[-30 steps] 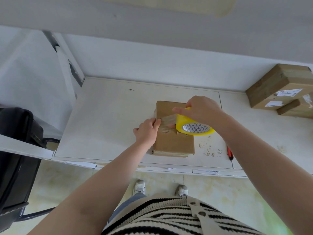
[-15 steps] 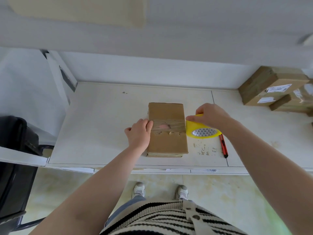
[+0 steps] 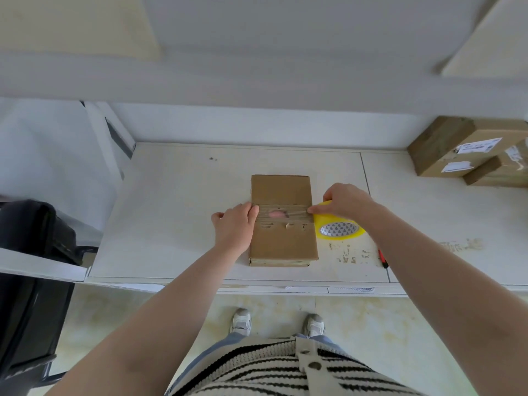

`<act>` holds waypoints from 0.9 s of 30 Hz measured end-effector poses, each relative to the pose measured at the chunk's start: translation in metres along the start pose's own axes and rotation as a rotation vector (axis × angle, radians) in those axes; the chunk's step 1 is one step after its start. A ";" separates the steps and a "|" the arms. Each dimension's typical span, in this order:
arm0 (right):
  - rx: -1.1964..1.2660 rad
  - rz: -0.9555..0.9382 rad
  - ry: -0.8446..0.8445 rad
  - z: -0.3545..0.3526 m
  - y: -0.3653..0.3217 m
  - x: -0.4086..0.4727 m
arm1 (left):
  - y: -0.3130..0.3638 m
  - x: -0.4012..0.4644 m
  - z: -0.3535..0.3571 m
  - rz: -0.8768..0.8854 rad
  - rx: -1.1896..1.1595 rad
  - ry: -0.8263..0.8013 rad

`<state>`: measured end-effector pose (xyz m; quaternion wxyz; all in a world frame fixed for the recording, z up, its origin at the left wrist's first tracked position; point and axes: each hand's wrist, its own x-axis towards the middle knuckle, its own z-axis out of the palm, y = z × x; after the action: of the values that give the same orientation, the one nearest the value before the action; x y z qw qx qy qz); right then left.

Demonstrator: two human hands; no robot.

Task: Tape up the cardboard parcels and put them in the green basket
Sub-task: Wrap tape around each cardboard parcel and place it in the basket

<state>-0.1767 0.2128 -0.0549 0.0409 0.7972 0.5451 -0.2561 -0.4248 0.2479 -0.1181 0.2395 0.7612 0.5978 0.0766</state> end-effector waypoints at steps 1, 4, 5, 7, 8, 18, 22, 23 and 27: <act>0.001 -0.002 -0.011 0.000 -0.001 0.001 | 0.000 0.001 -0.001 0.013 0.011 -0.011; 0.007 -0.012 -0.033 0.000 0.001 0.003 | 0.000 0.002 -0.006 0.049 0.049 -0.034; 0.009 -0.018 -0.032 0.001 0.002 0.003 | -0.001 0.002 -0.006 0.060 0.066 -0.029; 0.010 -0.032 -0.027 0.003 0.003 0.004 | -0.002 0.001 -0.006 0.069 0.086 -0.026; 0.015 -0.042 -0.031 0.004 0.004 0.005 | -0.003 0.000 -0.005 0.063 0.073 -0.031; -0.028 -0.085 0.011 0.007 0.025 0.003 | -0.003 0.002 -0.003 0.040 0.057 -0.039; -0.051 -0.066 -0.013 0.007 0.025 0.008 | -0.006 0.004 -0.003 0.024 0.074 -0.076; -0.027 -0.060 -0.018 0.009 0.026 0.008 | -0.007 0.005 -0.003 0.004 0.044 -0.104; 0.011 -0.066 -0.023 0.011 0.027 0.007 | -0.008 0.008 -0.006 -0.114 -0.190 -0.255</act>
<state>-0.1544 0.2042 -0.0739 0.0342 0.7760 0.5694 -0.2693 -0.4322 0.2584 -0.1178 0.3882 0.7034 0.5950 0.0219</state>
